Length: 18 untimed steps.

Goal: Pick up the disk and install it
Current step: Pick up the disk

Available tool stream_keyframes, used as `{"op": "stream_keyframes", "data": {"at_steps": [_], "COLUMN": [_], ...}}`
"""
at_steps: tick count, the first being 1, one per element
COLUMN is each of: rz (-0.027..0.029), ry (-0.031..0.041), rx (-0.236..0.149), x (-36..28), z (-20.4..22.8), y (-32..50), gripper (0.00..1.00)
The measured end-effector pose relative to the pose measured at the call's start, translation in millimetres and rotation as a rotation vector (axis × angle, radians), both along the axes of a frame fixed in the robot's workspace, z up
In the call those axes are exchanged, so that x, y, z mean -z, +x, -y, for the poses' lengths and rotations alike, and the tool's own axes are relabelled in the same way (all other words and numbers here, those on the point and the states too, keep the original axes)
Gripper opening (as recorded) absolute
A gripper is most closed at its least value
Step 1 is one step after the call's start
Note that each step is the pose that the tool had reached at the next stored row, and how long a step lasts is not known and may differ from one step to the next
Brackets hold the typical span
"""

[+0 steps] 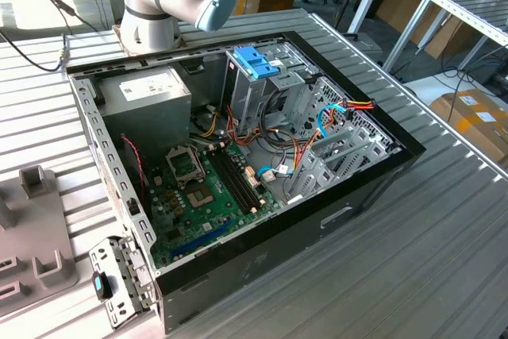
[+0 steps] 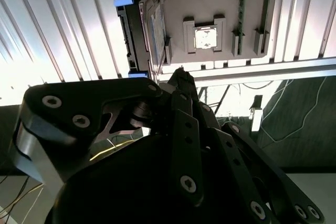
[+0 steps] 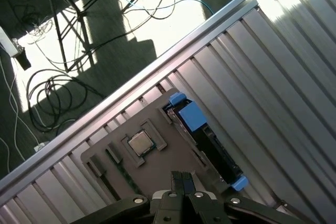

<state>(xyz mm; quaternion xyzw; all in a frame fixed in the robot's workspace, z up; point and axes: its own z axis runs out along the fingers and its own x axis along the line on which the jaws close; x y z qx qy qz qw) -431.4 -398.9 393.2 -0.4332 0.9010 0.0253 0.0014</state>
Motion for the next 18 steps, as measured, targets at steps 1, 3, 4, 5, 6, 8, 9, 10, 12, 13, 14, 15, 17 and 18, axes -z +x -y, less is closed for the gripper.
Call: {"op": "stream_keyframes", "data": {"at_steps": [1,3,4,5,6,8,9,10,12,13,14,15,17,18], "rz": [0.0000,0.0001,0.0001,0.0000,0.0000,0.0000,0.0000,0.0000,0.0001,0.0000,0.0000,0.0000,0.0000,0.0000], "ry": [0.0001,0.0001,0.0001,0.0000,0.0000,0.0001,0.0000,0.0000,0.0000,0.0000,0.0000,0.0000,0.0000,0.0000], "rx": [-0.002,-0.009,-0.011,-0.015,-0.017,-0.023,-0.028,-0.031,-0.037,-0.040,-0.043,-0.045,-0.051,-0.053], "x": [0.0,0.0,0.0,0.0,0.0,0.0,0.0,0.0,0.0,0.0,0.0,0.0,0.0,0.0], "z": [0.0,0.0,0.0,0.0,0.0,0.0,0.0,0.0,0.0,0.0,0.0,0.0,0.0,0.0], "y": [0.0,0.0,0.0,0.0,0.0,0.0,0.0,0.0,0.0,0.0,0.0,0.0,0.0,0.0], "gripper": [0.11,0.11,0.11,0.11,0.11,0.11,0.11,0.11,0.11,0.11,0.11,0.11,0.11,0.11]}}
